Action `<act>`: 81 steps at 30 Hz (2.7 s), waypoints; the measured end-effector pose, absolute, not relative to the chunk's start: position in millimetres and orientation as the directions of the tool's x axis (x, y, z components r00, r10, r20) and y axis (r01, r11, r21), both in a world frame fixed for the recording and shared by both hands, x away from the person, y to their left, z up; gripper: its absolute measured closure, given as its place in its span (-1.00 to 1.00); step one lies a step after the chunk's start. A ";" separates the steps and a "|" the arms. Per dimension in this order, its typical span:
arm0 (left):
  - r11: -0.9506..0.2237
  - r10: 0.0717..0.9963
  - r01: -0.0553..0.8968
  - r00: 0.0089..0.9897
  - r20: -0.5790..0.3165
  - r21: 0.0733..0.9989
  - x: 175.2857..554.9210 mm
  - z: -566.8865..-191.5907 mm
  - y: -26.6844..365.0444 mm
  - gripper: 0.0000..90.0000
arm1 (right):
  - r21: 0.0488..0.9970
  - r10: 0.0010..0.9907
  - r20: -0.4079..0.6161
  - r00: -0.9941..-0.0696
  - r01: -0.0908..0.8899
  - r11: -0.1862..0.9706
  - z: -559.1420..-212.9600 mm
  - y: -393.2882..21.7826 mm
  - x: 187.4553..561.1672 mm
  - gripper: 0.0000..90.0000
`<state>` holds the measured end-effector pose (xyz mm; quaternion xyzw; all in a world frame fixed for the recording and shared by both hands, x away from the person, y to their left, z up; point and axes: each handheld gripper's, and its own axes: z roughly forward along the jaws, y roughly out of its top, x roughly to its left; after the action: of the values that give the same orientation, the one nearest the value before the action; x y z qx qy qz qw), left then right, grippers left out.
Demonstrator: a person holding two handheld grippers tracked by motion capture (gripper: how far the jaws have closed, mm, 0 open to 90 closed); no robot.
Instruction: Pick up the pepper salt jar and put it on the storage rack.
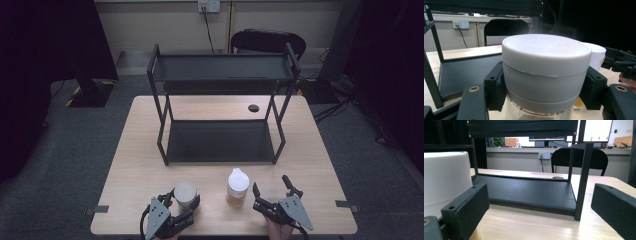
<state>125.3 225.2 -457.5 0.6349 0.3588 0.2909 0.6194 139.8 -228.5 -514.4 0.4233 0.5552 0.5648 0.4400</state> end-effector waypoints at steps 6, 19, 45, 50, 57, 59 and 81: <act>0.028 0.811 0.095 0.580 -0.078 0.995 126.7 -451.1 227.8 -0.24 | 1.000 0.967 -0.011 -0.254 -0.027 0.004 -514.4 -228.4 139.8 -0.99; 0.022 0.811 0.089 0.581 -0.070 0.996 134.1 -433.2 232.0 -0.24 | 1.000 0.967 -0.011 -0.254 -0.027 0.004 -514.4 -228.4 139.8 -0.99; 0.022 0.825 0.077 0.562 -0.061 0.997 164.3 -384.8 233.2 -0.24 | 1.000 0.967 -0.010 -0.254 -0.027 0.004 -514.4 -228.4 139.8 -0.99; 0.016 0.824 0.056 0.565 -0.045 0.998 170.4 -369.9 234.7 -0.24 | 1.000 0.967 -0.010 -0.254 -0.026 0.004 -514.3 -228.5 139.9 -0.99; 0.012 0.814 0.034 0.580 -0.030 0.999 181.8 -348.0 235.9 -0.24 | 1.000 0.967 -0.010 -0.254 -0.026 0.003 -514.3 -228.5 139.9 -0.99; 0.000 0.817 0.027 0.576 -0.015 1.000 184.0 -340.5 234.3 -0.24 | 1.000 0.967 -0.010 -0.254 -0.026 0.003 -514.3 -228.5 139.9 -0.99; 0.021 0.827 -0.016 0.563 -0.008 1.000 220.0 -291.0 232.5 -0.24 | 1.000 0.968 -0.010 -0.251 -0.026 0.004 -514.3 -228.0 139.8 -0.99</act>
<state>220.0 232.5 -291.0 0.6157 0.3290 0.3323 0.6342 139.8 -228.0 -514.3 0.4245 0.5545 0.5639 0.4408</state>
